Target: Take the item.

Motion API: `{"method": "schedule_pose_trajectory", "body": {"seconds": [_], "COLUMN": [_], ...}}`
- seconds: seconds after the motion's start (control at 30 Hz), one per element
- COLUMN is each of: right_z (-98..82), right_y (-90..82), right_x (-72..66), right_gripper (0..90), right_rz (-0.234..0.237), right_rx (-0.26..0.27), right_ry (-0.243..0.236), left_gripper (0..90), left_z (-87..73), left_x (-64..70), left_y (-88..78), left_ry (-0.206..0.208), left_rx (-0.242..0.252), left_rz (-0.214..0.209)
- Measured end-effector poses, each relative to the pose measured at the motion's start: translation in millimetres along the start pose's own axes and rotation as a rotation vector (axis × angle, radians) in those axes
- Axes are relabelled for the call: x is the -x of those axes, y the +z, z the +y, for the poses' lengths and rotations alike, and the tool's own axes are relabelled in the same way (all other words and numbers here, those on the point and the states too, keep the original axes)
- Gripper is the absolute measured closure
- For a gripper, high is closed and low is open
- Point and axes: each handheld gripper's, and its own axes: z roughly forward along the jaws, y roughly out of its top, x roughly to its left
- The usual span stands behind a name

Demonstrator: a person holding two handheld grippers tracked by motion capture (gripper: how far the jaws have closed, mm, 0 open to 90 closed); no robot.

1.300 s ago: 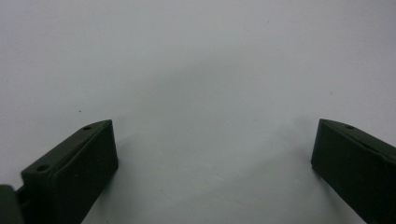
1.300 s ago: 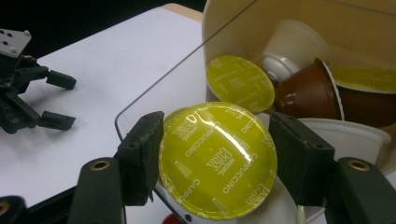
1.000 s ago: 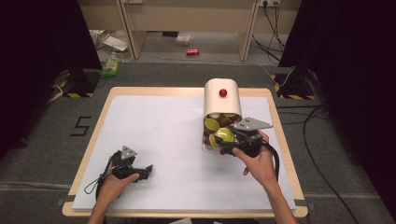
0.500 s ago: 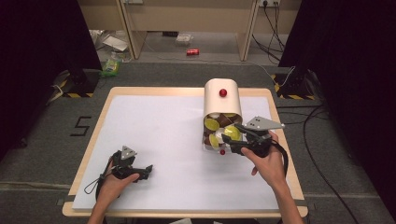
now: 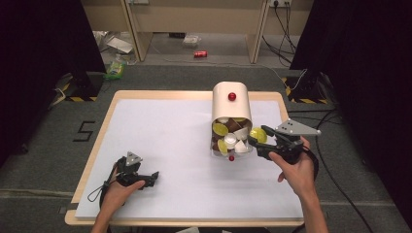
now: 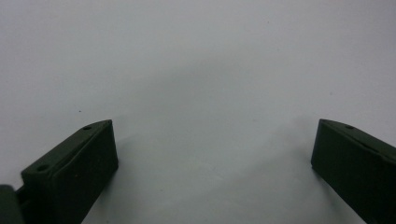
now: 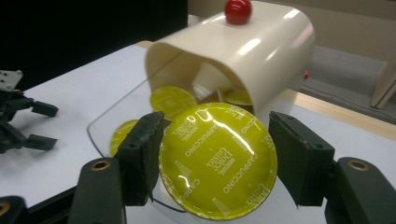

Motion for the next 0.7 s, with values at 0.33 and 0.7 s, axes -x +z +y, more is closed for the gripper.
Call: {"method": "schedule_pose_trajectory", "body": {"seconds": [0.33, 0.7], "right_z": [-17.2, -35.8], "right_y": [5.7, 21.0], "right_x": [28.0, 45.3], "right_gripper": [38.3, 38.4], "right_rz": [-0.057, -0.094], "right_rx": [-0.046, -0.095], "right_ry": [0.044, 0.067], "left_gripper": [0.0, 0.0], "left_z": [0.0, 0.0], "left_x": [-0.3, -0.2], "left_y": [0.0, 0.0], "left_ry": [-0.001, -0.002], "left_rx": [0.001, 0.001], "left_rz": [-0.001, -0.001]}}
